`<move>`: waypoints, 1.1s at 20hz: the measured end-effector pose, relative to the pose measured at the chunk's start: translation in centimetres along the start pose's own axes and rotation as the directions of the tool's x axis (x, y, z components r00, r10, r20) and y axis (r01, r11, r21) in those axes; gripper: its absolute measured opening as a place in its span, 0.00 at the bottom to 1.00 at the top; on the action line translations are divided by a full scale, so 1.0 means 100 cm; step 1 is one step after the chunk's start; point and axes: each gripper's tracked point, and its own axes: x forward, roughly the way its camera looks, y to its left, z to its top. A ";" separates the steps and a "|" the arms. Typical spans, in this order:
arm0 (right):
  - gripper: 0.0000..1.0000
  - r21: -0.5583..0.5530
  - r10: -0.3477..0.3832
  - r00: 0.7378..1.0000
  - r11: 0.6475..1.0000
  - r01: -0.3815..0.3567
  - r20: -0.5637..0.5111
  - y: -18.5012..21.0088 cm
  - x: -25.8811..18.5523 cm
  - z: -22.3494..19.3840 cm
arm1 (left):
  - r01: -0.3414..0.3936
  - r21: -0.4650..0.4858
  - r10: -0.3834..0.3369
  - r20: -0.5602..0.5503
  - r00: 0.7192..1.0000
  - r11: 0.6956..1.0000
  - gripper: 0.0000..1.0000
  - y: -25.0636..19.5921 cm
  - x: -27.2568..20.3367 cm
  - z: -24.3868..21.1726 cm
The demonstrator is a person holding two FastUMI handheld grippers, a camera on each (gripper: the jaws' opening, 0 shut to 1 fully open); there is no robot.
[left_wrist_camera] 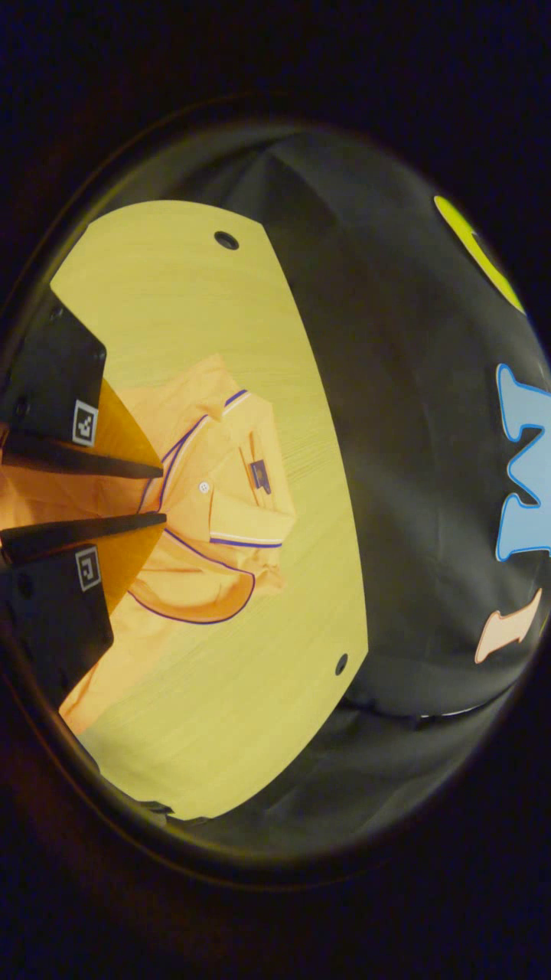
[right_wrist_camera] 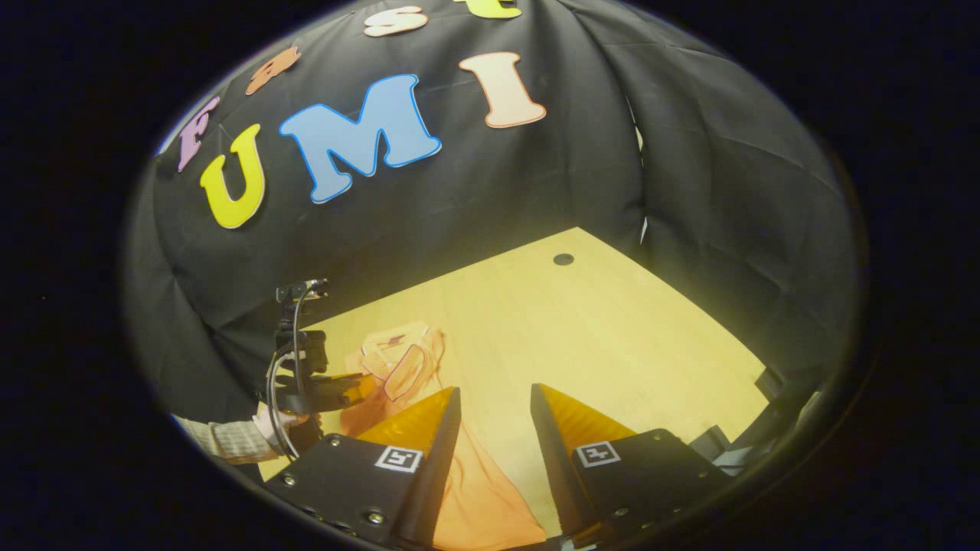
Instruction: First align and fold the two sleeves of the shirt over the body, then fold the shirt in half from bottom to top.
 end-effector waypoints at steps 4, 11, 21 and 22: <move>0.58 -0.008 0.020 1.000 1.000 -0.021 -0.017 0.006 0.002 -0.005 | 0.010 -0.049 -0.009 0.012 1.000 0.999 0.72 0.007 -0.016 -0.001; 0.58 -0.058 0.074 0.993 0.995 -0.080 -0.097 0.016 0.014 -0.026 | 0.001 -0.163 0.005 0.034 0.999 0.987 0.96 0.035 -0.072 -0.015; 0.62 -0.148 0.154 0.945 0.968 -0.203 -0.290 0.031 0.029 -0.084 | -0.031 -0.280 0.024 -0.029 0.999 0.960 0.96 0.055 -0.165 -0.087; 0.57 -0.151 0.166 0.934 0.963 -0.222 -0.316 0.033 0.029 -0.090 | -0.026 -0.281 0.013 -0.047 0.999 0.959 0.96 0.051 -0.171 -0.097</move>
